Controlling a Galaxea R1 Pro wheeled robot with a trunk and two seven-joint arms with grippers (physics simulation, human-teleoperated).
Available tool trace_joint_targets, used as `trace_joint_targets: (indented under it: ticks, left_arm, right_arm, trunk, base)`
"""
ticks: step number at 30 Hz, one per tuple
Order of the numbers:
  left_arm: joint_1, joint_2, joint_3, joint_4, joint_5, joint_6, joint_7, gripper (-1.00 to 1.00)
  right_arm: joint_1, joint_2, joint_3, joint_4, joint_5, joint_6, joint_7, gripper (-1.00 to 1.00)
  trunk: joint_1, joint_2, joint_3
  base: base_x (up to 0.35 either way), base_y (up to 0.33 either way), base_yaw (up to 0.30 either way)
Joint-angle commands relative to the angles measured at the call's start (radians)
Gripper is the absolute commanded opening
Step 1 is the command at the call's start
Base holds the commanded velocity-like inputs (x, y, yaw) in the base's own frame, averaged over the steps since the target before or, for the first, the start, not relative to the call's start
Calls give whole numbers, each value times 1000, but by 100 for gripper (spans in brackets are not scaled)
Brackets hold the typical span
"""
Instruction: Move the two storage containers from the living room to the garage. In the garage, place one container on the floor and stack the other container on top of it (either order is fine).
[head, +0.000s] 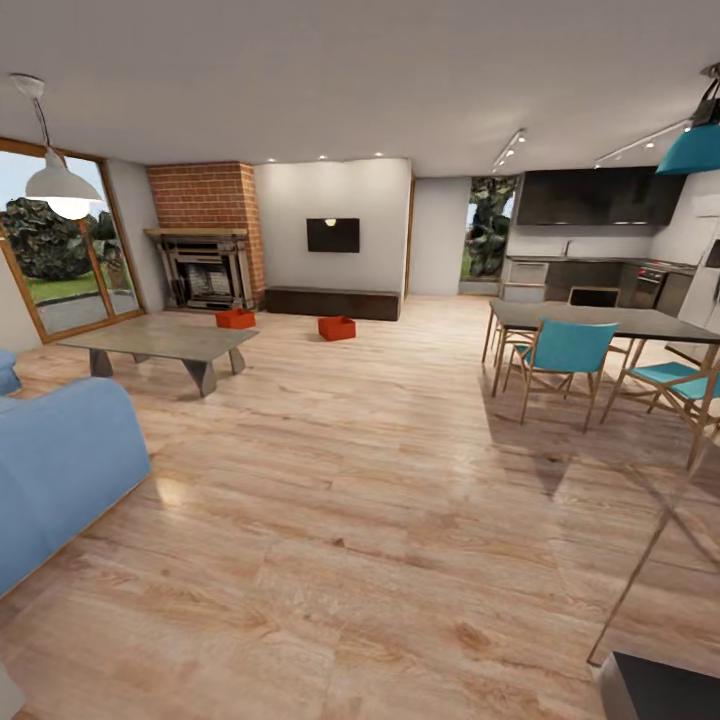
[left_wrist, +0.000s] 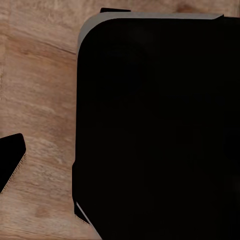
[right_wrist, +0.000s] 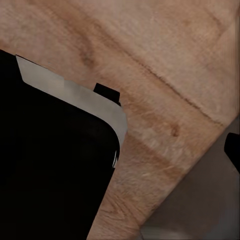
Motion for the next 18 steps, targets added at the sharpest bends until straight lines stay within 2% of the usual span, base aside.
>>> trace_joint_targets:
  ticks: [1, 18]
  left_arm:
    - [0, 0, 3, 0, 5, -2, -1, 100]
    - [0, -1, 3, 0, 5, -2, 0, 100]
  right_arm:
    - [-1, 1, 9, 3, -9, -6, 0, 100]
    - [-1, 1, 9, 3, -7, -6, -1, 100]
  trunk:
    - [1, 0, -1]
    - [1, 0, -1]
  base:
    - [322, 0, 0]
    - [322, 0, 0]
